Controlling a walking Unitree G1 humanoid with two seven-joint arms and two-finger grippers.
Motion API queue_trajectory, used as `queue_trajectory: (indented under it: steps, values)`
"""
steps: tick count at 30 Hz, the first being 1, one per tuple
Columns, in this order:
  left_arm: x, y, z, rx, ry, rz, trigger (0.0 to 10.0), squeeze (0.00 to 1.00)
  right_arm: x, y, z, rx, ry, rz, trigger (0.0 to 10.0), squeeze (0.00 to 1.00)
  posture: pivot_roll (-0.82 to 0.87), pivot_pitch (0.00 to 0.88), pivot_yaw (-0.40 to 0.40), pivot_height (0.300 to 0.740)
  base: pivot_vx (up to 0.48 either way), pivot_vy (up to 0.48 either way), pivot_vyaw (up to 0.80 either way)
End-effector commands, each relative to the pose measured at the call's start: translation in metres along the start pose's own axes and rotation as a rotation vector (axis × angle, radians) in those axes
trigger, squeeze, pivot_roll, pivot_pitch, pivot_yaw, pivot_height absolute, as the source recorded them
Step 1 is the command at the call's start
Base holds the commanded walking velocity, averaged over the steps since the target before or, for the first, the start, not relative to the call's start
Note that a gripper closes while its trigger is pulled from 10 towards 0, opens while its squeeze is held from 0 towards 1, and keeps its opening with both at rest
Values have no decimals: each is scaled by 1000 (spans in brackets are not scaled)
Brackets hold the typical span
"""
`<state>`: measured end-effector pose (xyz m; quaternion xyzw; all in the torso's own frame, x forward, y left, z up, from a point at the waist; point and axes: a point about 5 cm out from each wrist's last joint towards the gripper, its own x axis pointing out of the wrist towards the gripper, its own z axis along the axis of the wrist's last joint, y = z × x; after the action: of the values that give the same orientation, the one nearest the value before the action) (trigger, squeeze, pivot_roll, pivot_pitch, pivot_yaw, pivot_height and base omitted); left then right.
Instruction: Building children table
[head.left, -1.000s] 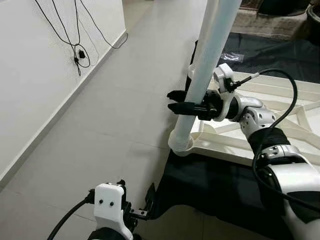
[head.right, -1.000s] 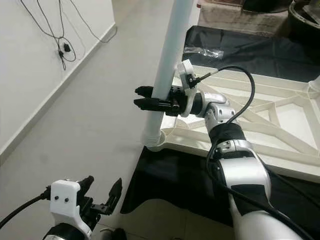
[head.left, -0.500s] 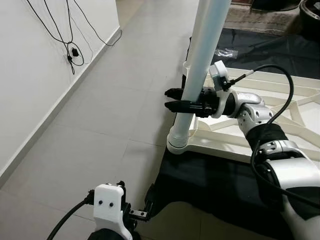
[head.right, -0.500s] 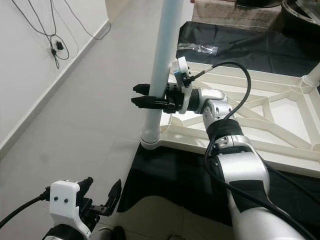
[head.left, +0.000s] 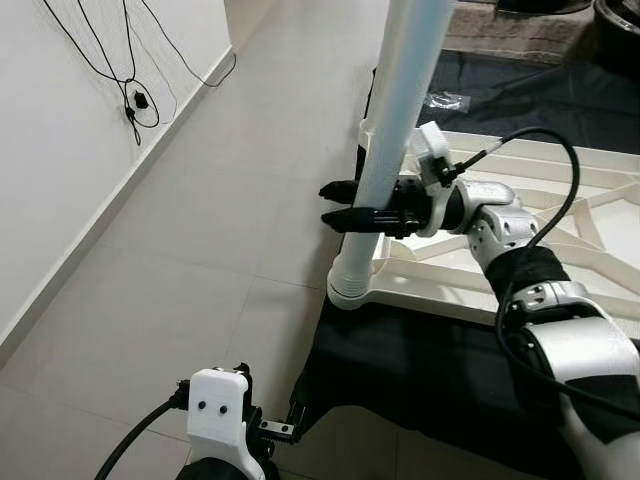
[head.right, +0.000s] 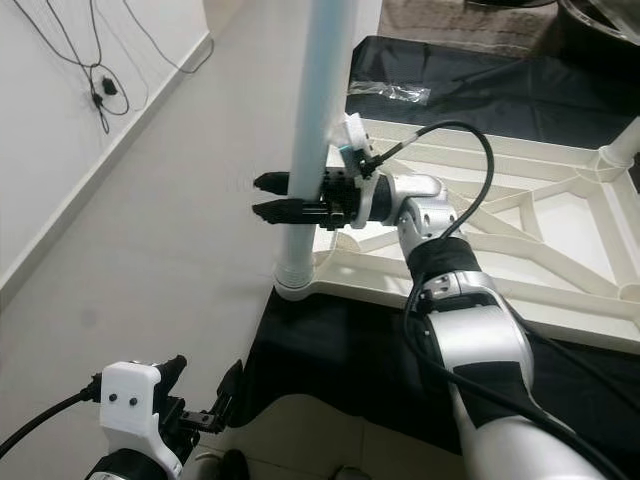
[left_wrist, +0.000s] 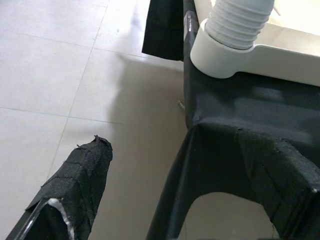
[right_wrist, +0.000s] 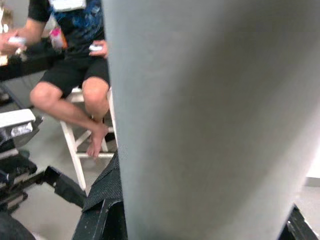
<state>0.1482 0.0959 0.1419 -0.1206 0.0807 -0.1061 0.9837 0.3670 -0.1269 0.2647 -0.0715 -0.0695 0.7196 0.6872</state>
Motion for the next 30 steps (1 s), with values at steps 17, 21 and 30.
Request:
queue_trajectory:
  steps: [17, 21, 30]
  values:
    - [0, -18, -4, -44, 23, -62, 10000, 0, 11, 11, -33, -36, 280, 111, 10000, 0, 3, 251, -16, 740, 0, 0, 0]
    - [1, -18, -4, -41, 21, -62, 10000, 0, 11, 4, -36, -22, 288, -22, 10000, 0, 3, 244, -15, 740, 0, 0, 0]
    - [2, -19, -6, -39, 24, -68, 10000, 0, 8, 0, -48, 20, 261, -190, 10000, 0, -1, 231, -15, 740, 0, 0, 0]
